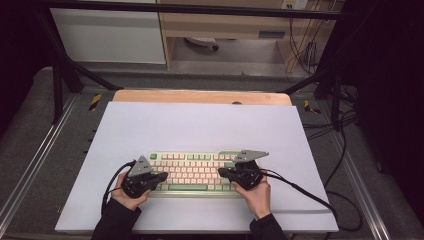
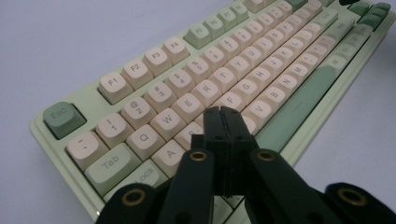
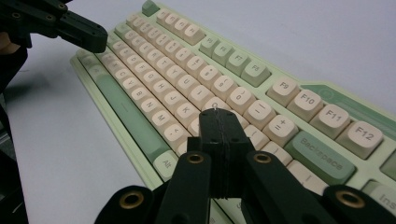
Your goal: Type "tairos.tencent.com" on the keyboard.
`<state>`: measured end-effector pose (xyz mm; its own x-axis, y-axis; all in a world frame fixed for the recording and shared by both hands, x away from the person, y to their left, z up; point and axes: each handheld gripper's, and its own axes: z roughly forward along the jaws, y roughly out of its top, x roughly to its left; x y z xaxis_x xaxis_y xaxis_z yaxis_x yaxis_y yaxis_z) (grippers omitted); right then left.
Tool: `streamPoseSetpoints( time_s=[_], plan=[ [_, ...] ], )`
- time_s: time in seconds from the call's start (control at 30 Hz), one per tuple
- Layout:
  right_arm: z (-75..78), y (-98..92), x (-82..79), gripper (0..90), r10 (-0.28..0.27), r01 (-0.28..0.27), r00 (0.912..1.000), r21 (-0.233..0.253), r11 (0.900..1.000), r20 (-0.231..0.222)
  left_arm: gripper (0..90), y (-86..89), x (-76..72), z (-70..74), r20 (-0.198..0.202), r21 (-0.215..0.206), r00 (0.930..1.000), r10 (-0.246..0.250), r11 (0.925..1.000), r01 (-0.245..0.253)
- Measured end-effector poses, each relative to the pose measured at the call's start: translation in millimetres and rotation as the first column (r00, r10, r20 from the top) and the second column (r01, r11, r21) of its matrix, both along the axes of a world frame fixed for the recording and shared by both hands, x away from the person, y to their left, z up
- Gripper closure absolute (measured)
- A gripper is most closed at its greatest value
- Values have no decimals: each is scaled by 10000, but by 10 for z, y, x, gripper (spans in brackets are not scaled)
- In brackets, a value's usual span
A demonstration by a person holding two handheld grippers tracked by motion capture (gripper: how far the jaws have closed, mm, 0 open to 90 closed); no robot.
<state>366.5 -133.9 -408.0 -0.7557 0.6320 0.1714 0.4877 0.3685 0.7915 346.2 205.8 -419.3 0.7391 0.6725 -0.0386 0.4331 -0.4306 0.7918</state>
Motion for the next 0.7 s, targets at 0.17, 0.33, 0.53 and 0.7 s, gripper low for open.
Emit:
streamPoseSetpoints(
  time_s=[0.17, 0.33, 0.53, 0.7],
  plan=[
    [1, 78, 15, 900, 78, -78, 10000, -27, 10000, -24, 900, 51, 4, 1, -20, -74, 9999, 130, 9999, -130],
    [4, 145, 39, 900, 45, -45, 10000, -68, 10000, -22, 900, 82, 10, -1, -52, -108, 9998, 180, 9998, -181],
    [-8, 227, 83, 900, 26, -26, 10000, -70, 10000, -49, 900, 100, 18, -7, -65, -129, 9997, 221, 9997, -222],
    [-11, 343, 130, 900, 34, -34, 10000, -156, 9999, -9, 900, 104, 19, -3, -46, -160, 9998, 211, 9996, -212]
  ],
)
